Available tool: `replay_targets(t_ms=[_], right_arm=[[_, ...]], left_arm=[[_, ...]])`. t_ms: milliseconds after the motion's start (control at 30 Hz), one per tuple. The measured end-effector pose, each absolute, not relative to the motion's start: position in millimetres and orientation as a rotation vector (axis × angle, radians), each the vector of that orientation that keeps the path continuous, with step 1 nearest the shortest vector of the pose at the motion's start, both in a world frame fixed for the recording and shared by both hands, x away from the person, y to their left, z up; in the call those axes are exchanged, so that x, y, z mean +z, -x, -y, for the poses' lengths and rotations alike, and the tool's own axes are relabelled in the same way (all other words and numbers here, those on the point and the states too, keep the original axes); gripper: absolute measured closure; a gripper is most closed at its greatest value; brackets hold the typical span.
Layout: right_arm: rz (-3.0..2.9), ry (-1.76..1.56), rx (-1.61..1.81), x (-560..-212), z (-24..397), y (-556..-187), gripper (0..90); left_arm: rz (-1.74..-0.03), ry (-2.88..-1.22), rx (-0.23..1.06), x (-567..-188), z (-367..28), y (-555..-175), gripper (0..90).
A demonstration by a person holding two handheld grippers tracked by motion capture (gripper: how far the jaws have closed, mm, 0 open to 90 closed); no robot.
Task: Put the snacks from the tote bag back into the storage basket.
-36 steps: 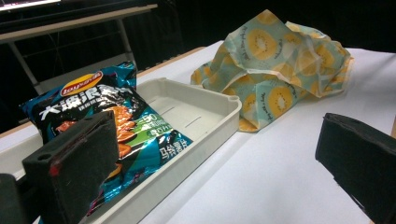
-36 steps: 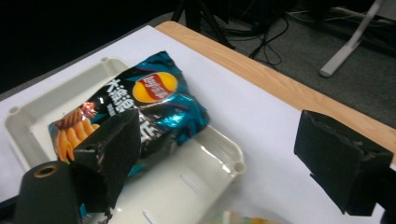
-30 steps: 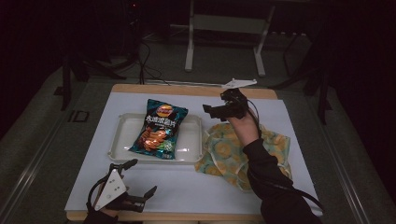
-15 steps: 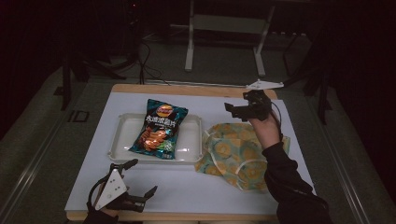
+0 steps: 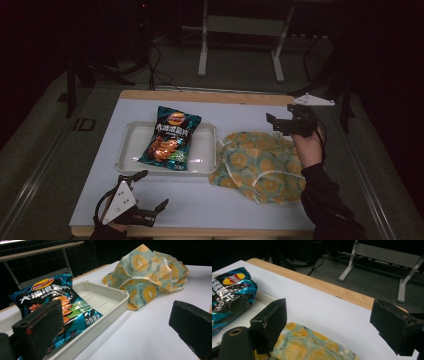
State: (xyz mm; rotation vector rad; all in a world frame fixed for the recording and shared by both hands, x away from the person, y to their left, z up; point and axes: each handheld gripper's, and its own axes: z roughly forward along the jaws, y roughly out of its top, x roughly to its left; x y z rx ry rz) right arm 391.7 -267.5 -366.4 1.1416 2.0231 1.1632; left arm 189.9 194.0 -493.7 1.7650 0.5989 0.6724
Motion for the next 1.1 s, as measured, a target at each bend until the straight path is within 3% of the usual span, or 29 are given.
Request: replay_targets(t_ms=[733,1100], right_arm=[[-1.808,-1.234,1.149,-413.5,334.3,-335.2,13.9],[-1.699,-1.243,1.1,-436.9,345.2,-309.0,13.8]], left_arm=[[-0.598,-1.77,0.674,-493.9,-192.8,-190.5,0.0],[-0.596,-1.771,0.671,-494.1,-192.3,-190.8,0.0]])
